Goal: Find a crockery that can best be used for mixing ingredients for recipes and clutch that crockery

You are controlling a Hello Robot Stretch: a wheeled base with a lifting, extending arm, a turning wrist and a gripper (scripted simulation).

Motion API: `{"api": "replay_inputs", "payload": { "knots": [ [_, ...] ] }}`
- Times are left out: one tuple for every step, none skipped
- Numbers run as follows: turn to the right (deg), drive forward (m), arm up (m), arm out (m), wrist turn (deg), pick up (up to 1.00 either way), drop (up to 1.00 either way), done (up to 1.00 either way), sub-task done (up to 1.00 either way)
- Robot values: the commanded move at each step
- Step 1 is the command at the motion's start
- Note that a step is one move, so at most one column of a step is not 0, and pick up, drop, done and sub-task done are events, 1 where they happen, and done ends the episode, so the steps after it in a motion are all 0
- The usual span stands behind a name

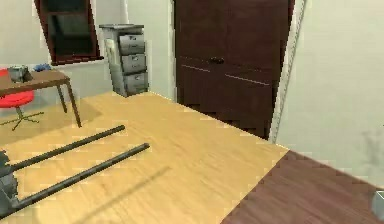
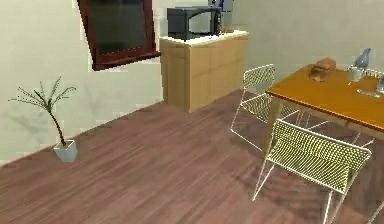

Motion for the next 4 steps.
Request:
{"api": "replay_inputs", "payload": {
  "knots": [
    [45.0,0.00,0.00,0.00,0.0,0.00,0.00,0.00,0.00],
    [45.0,0.00,0.00,0.00,0.0,0.00,0.00,0.00,0.00],
    [39.0,0.00,0.00,0.00,0.0,0.00,0.00,0.00,0.00],
    [0.0,0.50,0.00,0.00,0.0,0.00,0.00,0.00,0.00]
  ]
}}
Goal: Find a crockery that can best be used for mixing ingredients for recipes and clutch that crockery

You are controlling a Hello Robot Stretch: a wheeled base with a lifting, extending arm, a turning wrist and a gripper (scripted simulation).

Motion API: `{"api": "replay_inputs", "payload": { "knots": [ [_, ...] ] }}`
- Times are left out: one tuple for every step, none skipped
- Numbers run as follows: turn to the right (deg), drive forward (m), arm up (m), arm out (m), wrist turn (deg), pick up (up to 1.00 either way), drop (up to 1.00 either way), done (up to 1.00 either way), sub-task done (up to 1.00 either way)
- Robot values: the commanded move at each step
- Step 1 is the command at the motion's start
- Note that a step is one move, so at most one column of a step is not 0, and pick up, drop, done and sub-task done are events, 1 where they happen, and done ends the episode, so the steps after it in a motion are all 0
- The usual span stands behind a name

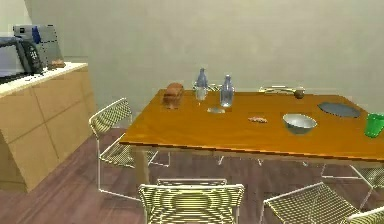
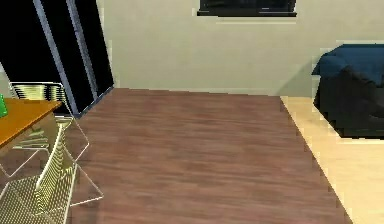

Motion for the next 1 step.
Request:
{"api": "replay_inputs", "payload": {
  "knots": [
    [-45.0,0.00,0.00,0.00,0.0,0.00,0.00,0.00,0.00]
  ]
}}
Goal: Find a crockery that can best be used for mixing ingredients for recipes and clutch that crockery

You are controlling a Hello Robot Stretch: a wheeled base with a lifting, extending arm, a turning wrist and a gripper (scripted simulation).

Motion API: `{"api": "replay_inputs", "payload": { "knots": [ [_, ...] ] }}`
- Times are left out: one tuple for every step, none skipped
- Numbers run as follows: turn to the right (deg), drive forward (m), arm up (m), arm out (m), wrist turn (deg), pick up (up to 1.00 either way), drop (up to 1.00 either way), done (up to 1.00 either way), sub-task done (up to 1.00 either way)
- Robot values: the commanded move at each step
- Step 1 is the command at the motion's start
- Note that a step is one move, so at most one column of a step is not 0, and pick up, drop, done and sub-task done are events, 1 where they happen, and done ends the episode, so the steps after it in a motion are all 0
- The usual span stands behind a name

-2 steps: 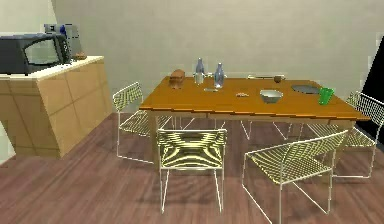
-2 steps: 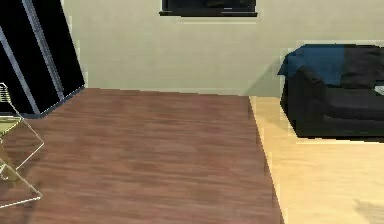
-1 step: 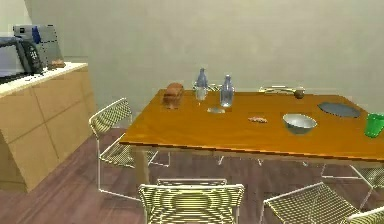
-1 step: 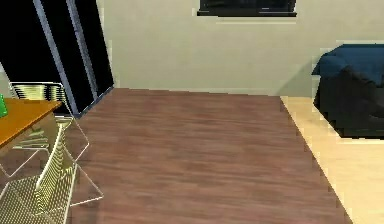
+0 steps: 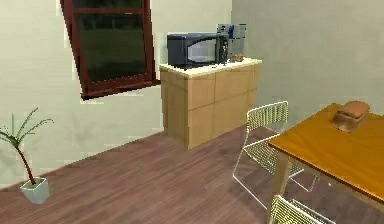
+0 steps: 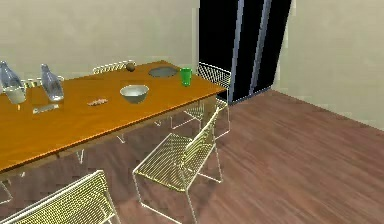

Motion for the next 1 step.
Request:
{"api": "replay_inputs", "payload": {
  "knots": [
    [-12.0,0.00,0.00,0.00,0.0,0.00,0.00,0.00,0.00]
  ]
}}
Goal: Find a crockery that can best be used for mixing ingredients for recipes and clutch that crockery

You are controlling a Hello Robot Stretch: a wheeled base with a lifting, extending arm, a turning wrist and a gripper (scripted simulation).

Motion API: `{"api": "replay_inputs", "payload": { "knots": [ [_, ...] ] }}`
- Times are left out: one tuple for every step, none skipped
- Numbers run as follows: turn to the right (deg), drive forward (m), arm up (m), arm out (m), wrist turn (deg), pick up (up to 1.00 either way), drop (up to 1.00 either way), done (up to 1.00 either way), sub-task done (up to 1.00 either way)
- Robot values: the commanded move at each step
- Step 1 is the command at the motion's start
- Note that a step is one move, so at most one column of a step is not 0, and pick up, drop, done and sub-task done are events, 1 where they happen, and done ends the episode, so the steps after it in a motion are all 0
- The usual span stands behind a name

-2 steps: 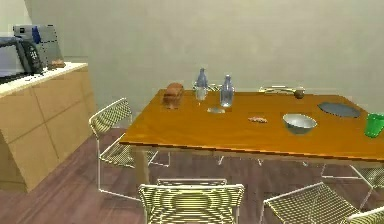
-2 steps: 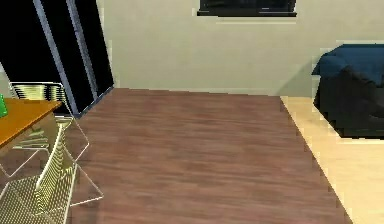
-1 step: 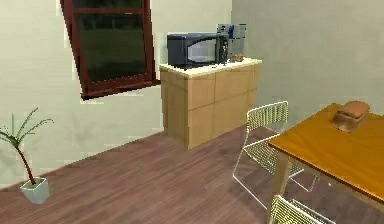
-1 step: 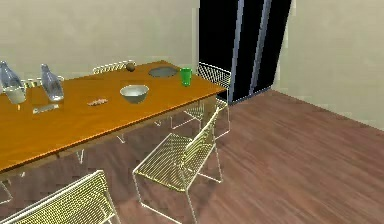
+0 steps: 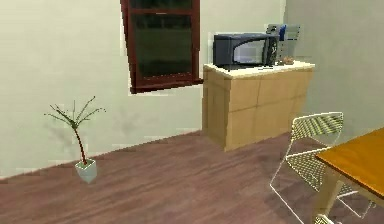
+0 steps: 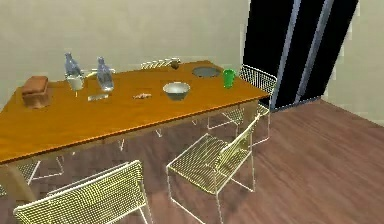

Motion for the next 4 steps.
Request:
{"api": "replay_inputs", "payload": {
  "knots": [
    [45.0,0.00,0.00,0.00,0.0,0.00,0.00,0.00,0.00],
    [21.0,0.00,0.00,0.00,0.0,0.00,0.00,0.00,0.00],
    [0.0,0.45,0.00,0.00,0.0,0.00,0.00,0.00,0.00],
    [-45.0,0.00,0.00,0.00,0.0,0.00,0.00,0.00,0.00]
  ]
}}
